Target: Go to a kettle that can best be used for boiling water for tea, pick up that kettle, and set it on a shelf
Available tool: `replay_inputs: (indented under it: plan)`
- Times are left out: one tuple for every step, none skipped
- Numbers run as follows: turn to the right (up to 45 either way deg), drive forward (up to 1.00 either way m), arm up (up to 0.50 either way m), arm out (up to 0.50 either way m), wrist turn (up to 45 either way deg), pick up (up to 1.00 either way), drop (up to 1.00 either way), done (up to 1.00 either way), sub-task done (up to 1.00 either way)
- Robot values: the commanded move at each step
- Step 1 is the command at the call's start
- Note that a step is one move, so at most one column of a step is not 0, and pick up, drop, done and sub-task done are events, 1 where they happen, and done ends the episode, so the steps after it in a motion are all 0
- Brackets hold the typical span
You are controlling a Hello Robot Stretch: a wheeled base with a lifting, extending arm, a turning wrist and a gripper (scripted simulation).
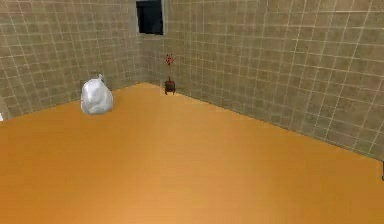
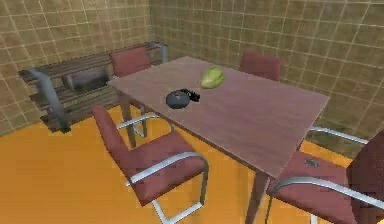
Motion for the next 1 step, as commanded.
replay_inputs:
  plan:
    - [45.0,0.0,0.0,0.0,0.0,0.0,0.0,0.0,0.0]
